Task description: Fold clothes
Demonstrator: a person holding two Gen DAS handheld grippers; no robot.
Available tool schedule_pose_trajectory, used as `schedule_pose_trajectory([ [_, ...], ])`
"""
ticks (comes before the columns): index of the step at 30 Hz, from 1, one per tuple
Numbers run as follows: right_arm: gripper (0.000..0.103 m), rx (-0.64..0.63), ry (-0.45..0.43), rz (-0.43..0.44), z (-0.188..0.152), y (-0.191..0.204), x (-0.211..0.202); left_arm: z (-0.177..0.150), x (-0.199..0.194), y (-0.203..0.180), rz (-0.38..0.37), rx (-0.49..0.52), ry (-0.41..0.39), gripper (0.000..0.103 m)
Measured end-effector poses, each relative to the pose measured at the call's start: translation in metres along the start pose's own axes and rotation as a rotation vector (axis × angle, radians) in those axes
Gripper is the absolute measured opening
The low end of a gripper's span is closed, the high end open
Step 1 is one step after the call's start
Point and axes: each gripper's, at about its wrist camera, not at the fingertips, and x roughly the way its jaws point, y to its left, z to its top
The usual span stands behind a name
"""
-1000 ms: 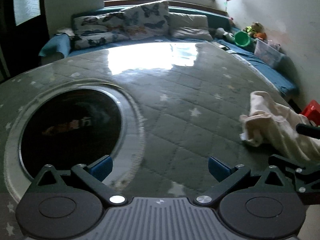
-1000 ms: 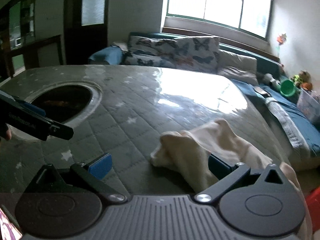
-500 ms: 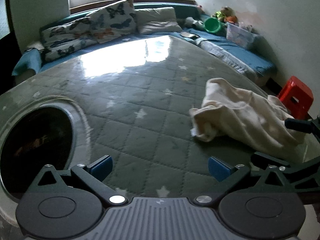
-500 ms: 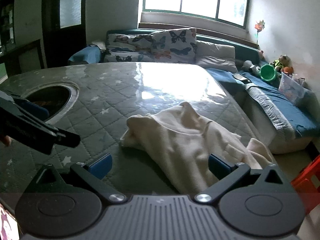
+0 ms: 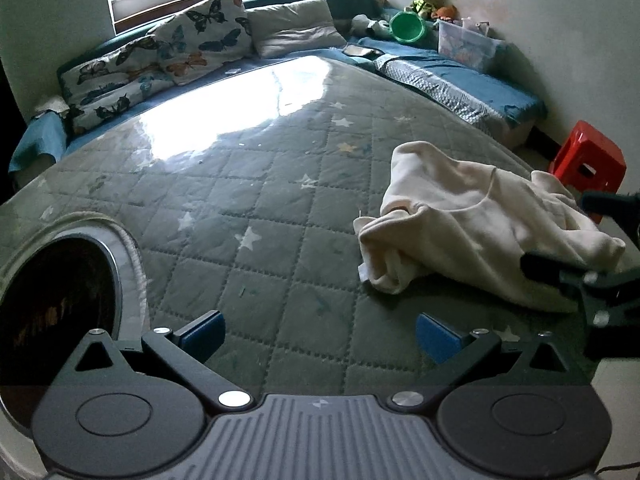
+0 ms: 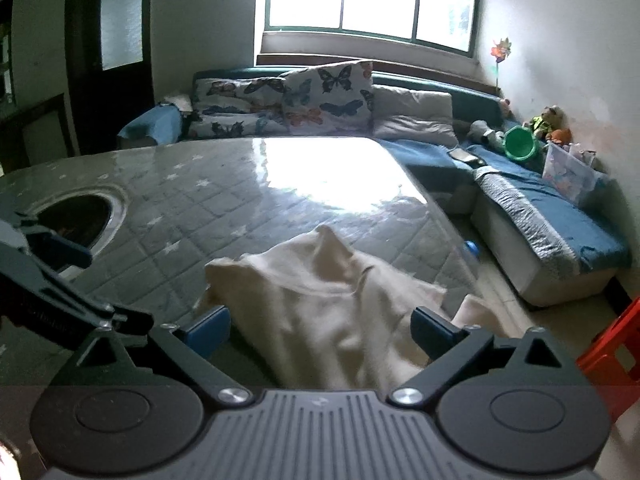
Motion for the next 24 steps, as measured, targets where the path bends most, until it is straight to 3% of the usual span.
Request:
schedule_pose_trajectory([
  [10,0.08,0.003,0.015,-0.051,0.022,-0.029,0.038,0.012,0.011,0.001,0.006,0.011,0.01,0.103],
  [19,0.048,0.04,0.09,-0.021,0.021,-0.046,0.078,0.016,0.018,0.002,0.013,0.021,0.021,0.103],
  [24,0.022,0.034,0.089,-0.002,0.015,-0.046,0.077,0.015,0.02,0.003,0.018,0.023,0.025,0.103],
])
